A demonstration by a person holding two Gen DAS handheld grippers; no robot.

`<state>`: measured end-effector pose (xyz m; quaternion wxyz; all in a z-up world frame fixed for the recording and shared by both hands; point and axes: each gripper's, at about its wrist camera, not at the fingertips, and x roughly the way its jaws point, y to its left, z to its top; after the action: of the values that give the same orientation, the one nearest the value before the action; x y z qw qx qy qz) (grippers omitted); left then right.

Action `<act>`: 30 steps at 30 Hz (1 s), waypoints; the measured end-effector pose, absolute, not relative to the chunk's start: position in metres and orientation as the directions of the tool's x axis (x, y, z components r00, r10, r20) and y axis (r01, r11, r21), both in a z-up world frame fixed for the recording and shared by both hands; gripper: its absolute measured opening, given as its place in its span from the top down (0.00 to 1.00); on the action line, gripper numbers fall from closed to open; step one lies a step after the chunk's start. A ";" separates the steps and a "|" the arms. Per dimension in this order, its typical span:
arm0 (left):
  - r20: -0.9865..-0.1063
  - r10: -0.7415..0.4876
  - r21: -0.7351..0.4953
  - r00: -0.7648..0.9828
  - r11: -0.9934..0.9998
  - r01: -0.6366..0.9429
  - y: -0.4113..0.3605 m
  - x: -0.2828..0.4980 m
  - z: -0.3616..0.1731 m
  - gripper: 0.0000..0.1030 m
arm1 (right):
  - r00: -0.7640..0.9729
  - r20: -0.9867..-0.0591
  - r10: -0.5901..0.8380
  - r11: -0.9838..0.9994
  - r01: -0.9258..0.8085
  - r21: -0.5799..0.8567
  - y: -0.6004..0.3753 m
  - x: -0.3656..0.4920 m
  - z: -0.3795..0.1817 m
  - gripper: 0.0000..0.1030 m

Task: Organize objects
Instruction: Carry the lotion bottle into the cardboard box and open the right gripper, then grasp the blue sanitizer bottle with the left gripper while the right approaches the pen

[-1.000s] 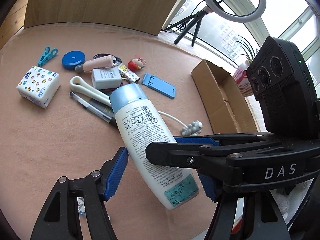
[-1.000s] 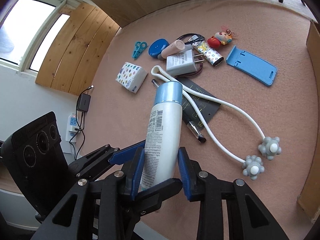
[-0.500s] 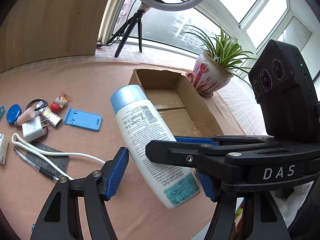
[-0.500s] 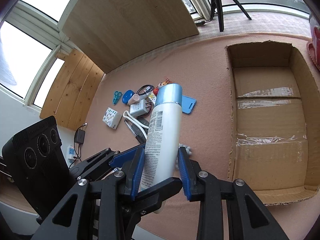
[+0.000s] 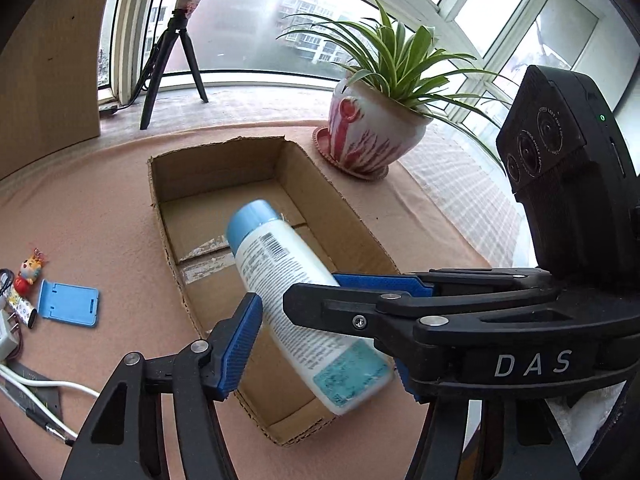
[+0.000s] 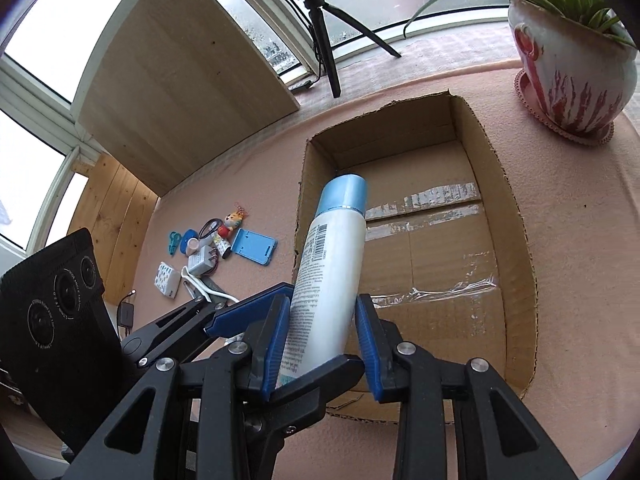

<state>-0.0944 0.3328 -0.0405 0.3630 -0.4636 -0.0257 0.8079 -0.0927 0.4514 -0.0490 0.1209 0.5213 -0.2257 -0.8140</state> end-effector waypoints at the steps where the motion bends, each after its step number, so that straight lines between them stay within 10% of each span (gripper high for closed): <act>1: -0.730 0.608 -0.371 -0.311 -0.735 -0.567 0.337 -0.095 -0.041 0.37 | -0.431 -0.794 -0.429 -0.870 -0.041 0.492 0.455 -0.094 -0.049 0.70; 5: -0.763 0.555 -0.329 -0.331 -0.775 -0.540 0.344 -0.102 -0.046 0.31 | -0.467 -0.811 -0.353 -0.903 -0.058 0.426 0.464 -0.096 -0.046 0.67; 8: -0.772 0.542 -0.334 -0.333 -0.790 -0.513 0.333 -0.103 -0.049 0.28 | -0.498 -0.812 -0.304 -0.914 -0.089 0.397 0.472 -0.093 -0.045 0.47; 30: -0.827 0.365 -0.291 -0.427 -0.929 -0.230 0.151 -0.078 -0.056 0.25 | -0.458 -0.803 -0.382 -0.916 0.075 0.393 0.386 -0.096 -0.041 0.47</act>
<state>-0.0782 0.1514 -0.0558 0.1767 -0.5053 -0.0667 0.8420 -0.0956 0.3855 -0.0411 0.1361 0.5025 -0.1525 -0.8401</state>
